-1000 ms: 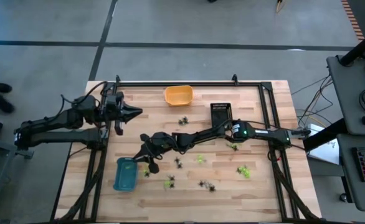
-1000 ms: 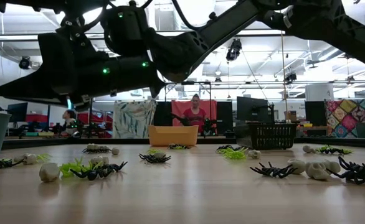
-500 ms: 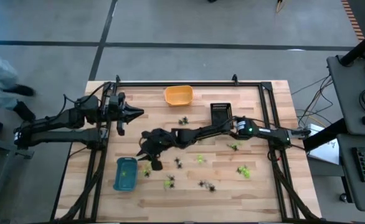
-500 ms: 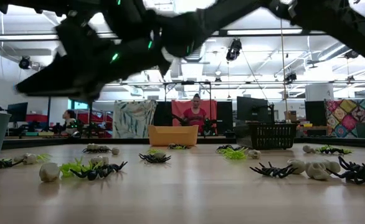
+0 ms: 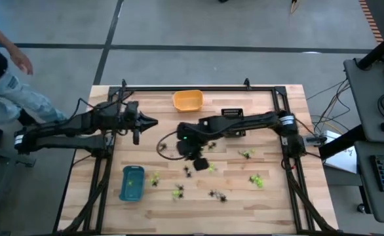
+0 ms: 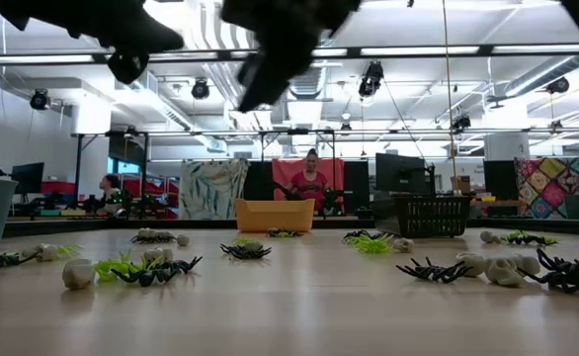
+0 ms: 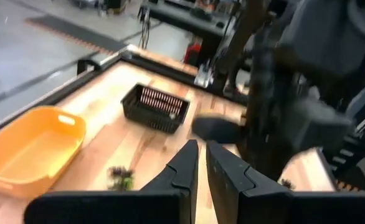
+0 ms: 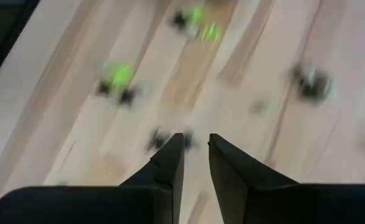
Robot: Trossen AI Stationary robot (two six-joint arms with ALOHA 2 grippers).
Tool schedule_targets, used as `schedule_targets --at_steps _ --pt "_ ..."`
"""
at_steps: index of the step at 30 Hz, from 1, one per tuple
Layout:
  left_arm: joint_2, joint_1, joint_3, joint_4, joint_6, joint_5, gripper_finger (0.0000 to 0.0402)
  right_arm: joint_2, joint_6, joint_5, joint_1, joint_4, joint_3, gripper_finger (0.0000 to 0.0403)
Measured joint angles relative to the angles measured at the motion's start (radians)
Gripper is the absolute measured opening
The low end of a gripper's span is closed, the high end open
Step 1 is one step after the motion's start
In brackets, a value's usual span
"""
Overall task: Sort Halloween decoration
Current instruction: Put the white skull toy into the black bin
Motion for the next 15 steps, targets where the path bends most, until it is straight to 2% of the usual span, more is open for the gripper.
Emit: schedule_targets --at_steps 10,15 --pt "0.219 -0.033 0.0 -0.037 0.001 0.003 0.0016 -0.312 0.269 0.016 0.007 0.313 -0.49 0.007" --pt "0.336 -0.085 0.0 -0.096 0.004 0.003 0.0016 -0.422 0.367 0.149 0.014 0.367 -0.604 0.0068"
